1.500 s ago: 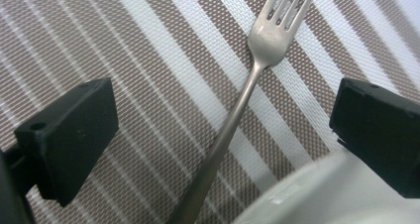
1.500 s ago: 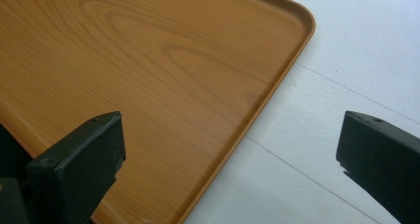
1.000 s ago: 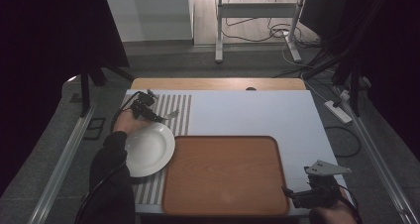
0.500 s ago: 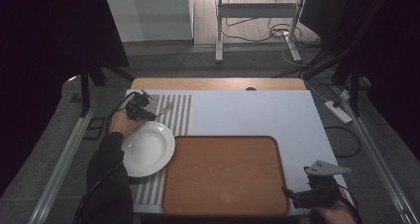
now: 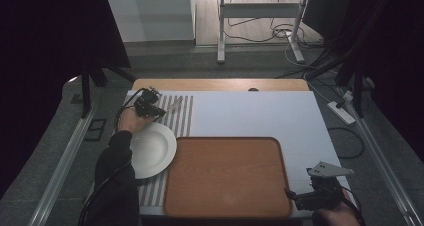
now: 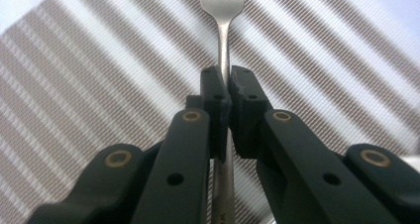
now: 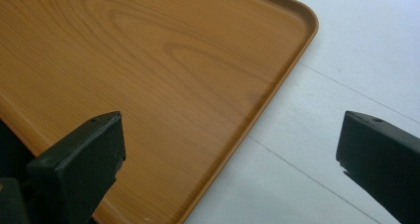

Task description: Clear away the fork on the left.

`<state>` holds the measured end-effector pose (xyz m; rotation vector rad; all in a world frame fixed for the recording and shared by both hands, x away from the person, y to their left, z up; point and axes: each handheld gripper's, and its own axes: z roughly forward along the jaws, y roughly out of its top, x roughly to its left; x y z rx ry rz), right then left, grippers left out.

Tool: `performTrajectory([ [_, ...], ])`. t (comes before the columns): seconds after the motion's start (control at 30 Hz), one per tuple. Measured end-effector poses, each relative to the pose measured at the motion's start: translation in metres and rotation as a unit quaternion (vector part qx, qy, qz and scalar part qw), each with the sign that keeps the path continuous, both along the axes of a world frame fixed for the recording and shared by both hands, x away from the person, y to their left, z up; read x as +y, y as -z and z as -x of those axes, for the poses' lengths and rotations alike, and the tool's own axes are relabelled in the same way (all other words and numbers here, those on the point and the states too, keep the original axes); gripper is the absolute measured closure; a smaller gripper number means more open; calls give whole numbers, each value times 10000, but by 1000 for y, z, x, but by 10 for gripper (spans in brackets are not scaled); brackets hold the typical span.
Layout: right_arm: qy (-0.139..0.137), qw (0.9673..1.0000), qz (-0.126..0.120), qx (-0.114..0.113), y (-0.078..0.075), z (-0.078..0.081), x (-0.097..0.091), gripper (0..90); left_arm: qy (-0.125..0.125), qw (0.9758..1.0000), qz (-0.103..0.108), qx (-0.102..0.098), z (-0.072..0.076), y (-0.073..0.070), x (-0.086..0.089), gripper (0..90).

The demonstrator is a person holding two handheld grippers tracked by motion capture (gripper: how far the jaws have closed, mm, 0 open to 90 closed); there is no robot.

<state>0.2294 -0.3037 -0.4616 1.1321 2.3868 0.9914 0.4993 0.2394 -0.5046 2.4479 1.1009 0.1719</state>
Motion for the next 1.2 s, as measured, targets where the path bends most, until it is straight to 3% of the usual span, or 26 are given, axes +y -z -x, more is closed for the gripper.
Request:
performTrajectory([
  [0.27,3,10000,-13,-13,0,0,0,0,240,9997,103,2,0,-7,-31,858],
  [0.63,-13,10000,-7,-29,0,1,0,0,521,9984,142,184,8,-11,-76,857],
  [0.83,-34,10000,-5,-31,0,1,0,0,641,9976,139,206,21,-15,-94,857],
  [1.03,-59,10000,25,-28,0,1,0,0,671,9969,324,259,36,-19,-105,857],
  [1.2,-62,10000,29,-29,0,1,1,0,679,9966,355,317,51,-18,-113,857],
])
